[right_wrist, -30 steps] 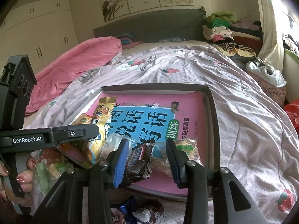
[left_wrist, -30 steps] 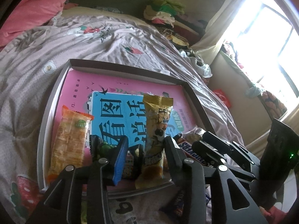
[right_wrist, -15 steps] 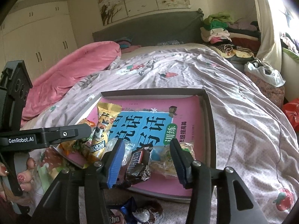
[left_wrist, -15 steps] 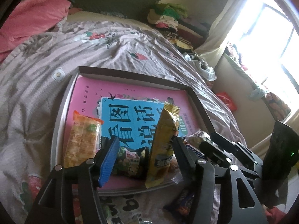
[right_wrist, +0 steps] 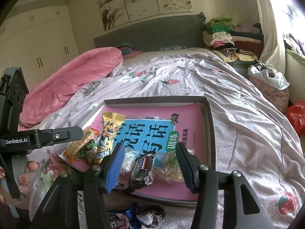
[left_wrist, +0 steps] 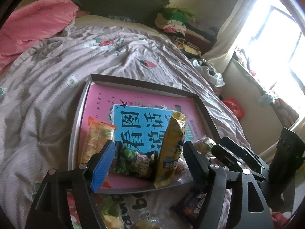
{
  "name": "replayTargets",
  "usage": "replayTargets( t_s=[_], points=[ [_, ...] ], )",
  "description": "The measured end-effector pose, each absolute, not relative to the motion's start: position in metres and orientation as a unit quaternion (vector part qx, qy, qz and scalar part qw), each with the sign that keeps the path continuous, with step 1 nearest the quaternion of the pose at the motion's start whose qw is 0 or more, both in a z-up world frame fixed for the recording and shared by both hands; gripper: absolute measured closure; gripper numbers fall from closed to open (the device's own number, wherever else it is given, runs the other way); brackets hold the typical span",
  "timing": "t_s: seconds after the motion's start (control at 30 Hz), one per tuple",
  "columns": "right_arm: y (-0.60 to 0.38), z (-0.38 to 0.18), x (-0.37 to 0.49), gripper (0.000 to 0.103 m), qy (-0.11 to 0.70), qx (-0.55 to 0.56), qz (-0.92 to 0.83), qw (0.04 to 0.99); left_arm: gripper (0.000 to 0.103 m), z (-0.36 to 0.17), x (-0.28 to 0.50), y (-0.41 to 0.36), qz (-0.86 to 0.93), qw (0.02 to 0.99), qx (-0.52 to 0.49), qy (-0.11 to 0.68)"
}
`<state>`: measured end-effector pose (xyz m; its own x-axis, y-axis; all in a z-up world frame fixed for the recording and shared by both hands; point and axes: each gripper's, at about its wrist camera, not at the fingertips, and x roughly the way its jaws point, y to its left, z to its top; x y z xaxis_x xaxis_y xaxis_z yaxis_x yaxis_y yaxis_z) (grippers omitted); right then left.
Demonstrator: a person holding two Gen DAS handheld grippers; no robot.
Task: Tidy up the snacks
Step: 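Open both grippers and withdraw them from the tray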
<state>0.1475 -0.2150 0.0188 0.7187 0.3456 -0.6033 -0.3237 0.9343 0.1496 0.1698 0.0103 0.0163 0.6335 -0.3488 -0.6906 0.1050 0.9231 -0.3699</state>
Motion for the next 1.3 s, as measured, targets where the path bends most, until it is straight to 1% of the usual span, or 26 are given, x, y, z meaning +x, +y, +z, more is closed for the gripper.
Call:
replayTargets(
  t_s=[0.17, 0.6, 0.9, 1.13, 1.3],
  points=[
    [-0.221, 0.024, 0.143, 0.047, 0.324, 0.029, 0.177, 0.929, 0.028, 0.028, 0.163, 0.020, -0.120, 0.897, -0.155, 0.397],
    [-0.232, 0.034, 0.128, 0.041, 0.317, 0.047, 0.167, 0.933, 0.028, 0.051, 0.144, 0.040, -0.103, 0.907, -0.165, 0.373],
    [-0.236, 0.038, 0.122, 0.040, 0.316, 0.048, 0.161, 0.934, 0.028, 0.052, 0.135, 0.037, -0.102, 0.909, -0.151, 0.374],
    [-0.239, 0.039, 0.118, 0.038, 0.322, 0.056, 0.160, 0.931, 0.025, 0.053, 0.127, 0.030, -0.107, 0.910, -0.142, 0.375],
    [-0.241, 0.040, 0.114, 0.037, 0.329, 0.058, 0.157, 0.929, 0.024, 0.051, 0.124, 0.026, -0.109, 0.908, -0.136, 0.381]
  ],
)
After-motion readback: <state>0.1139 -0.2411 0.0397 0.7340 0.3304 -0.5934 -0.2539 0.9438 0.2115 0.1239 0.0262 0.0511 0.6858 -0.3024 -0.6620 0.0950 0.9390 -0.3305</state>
